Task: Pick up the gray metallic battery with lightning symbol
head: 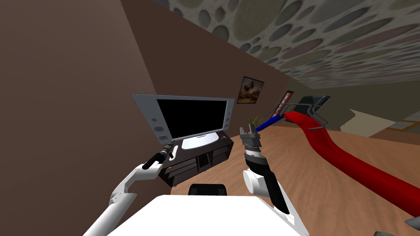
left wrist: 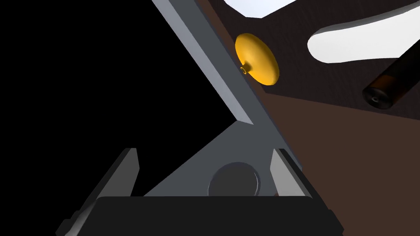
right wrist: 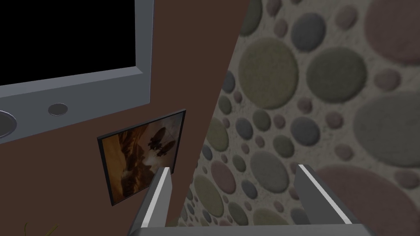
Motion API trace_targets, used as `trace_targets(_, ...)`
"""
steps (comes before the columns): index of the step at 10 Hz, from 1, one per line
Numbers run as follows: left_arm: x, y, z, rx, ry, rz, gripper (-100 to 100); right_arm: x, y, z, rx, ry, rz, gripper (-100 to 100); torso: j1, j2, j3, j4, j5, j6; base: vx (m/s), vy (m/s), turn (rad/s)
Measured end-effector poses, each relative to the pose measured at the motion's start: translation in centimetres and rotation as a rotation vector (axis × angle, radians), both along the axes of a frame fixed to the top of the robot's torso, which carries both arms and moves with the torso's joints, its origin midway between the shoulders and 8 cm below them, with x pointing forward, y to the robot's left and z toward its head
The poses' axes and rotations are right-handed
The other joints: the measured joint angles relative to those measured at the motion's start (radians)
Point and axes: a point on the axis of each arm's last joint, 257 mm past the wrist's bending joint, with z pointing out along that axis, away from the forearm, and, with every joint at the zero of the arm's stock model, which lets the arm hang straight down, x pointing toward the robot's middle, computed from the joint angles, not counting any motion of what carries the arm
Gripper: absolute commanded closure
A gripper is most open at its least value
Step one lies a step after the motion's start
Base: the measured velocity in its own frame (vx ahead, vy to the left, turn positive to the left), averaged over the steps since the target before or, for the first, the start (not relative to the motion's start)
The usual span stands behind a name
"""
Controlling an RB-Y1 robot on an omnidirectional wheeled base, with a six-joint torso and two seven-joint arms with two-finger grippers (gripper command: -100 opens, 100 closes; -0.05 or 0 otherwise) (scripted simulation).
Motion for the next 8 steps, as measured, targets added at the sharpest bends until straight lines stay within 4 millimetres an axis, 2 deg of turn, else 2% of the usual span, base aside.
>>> trace_targets(8,-1.2,4.7,-5.0,0.024,0.245,0.084,-100,0.0,0.0,0.0,0.000,0.000,0.000,0,0.000,-0.001,0.000,0.000,0.000,0.000,0.024,-0.009,-0.015)
